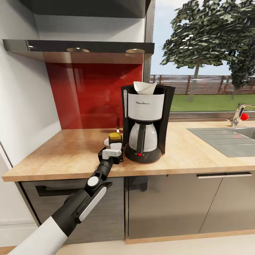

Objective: Set up a coffee station on the kitchen countertop: keep the coffee maker on the countertop, move the bottle of coffee from the kitchen shelf to the counter next to the coffee maker, place a paper coffee filter on top of the coffee maker, put the saucer next to the coffee maker with the coffee cup on the saucer, and place the electric kettle next to the coffee maker.

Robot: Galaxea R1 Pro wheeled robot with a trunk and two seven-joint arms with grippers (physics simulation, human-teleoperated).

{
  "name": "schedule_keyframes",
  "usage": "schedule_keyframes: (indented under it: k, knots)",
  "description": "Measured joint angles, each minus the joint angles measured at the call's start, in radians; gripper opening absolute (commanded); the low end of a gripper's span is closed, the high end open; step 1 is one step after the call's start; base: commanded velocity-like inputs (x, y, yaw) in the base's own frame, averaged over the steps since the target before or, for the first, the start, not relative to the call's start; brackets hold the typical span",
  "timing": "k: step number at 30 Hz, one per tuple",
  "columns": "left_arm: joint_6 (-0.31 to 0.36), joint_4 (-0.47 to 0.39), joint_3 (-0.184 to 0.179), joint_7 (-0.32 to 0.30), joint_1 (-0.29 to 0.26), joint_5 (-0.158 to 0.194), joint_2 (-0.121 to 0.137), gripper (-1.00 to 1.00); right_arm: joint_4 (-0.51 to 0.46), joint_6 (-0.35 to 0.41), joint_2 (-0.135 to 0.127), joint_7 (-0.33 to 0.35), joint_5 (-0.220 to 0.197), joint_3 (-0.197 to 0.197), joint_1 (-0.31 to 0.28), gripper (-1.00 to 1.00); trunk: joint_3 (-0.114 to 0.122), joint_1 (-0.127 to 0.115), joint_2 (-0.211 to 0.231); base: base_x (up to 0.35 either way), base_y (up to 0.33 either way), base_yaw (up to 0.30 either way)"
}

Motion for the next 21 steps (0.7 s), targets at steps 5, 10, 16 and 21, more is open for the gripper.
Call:
schedule_keyframes:
  k: [5, 10, 16, 21]
  knots:
    - [0.000, 0.000, 0.000, 0.000, 0.000, 0.000, 0.000, 1.00, 0.000, 0.000, 0.000, 0.000, 0.000, 0.000, 0.000, 1.00, 0.000, 0.000, 0.000, 0.000, 0.000, 0.000]
    - [0.000, 0.000, 0.000, 0.000, 0.000, 0.000, 0.000, 1.00, 0.000, 0.000, 0.000, 0.000, 0.000, 0.000, 0.000, 1.00, 0.000, 0.000, 0.000, 0.000, 0.000, 0.000]
    - [-0.001, 0.000, 0.000, 0.000, 0.000, 0.000, 0.000, 1.00, 0.000, 0.000, 0.000, 0.000, 0.000, 0.000, -0.001, 1.00, 0.000, 0.000, 0.000, -0.020, 0.000, 0.000]
    - [-0.002, 0.000, 0.000, 0.000, 0.000, 0.000, 0.000, 1.00, 0.000, 0.000, 0.000, 0.000, 0.000, 0.000, 0.000, 1.00, 0.000, 0.000, 0.000, -0.167, 0.000, 0.000]
